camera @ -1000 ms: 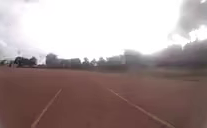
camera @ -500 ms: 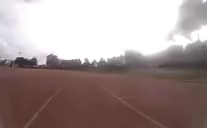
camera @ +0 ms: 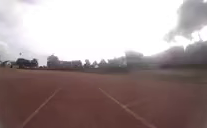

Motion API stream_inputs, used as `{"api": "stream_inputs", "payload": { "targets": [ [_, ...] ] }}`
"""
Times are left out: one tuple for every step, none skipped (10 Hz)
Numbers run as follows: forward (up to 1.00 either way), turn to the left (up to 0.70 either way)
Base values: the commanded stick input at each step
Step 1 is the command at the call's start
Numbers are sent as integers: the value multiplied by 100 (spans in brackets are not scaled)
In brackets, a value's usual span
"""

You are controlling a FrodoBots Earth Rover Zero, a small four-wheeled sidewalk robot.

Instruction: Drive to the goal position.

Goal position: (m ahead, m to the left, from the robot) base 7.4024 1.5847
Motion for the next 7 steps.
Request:
{"api": "stream_inputs", "payload": {
  "targets": [
    [70,-35],
    [70,-35],
    [70,-35],
    [70,-35],
    [70,-29],
    [70,-5],
    [70,0]
  ]
}}
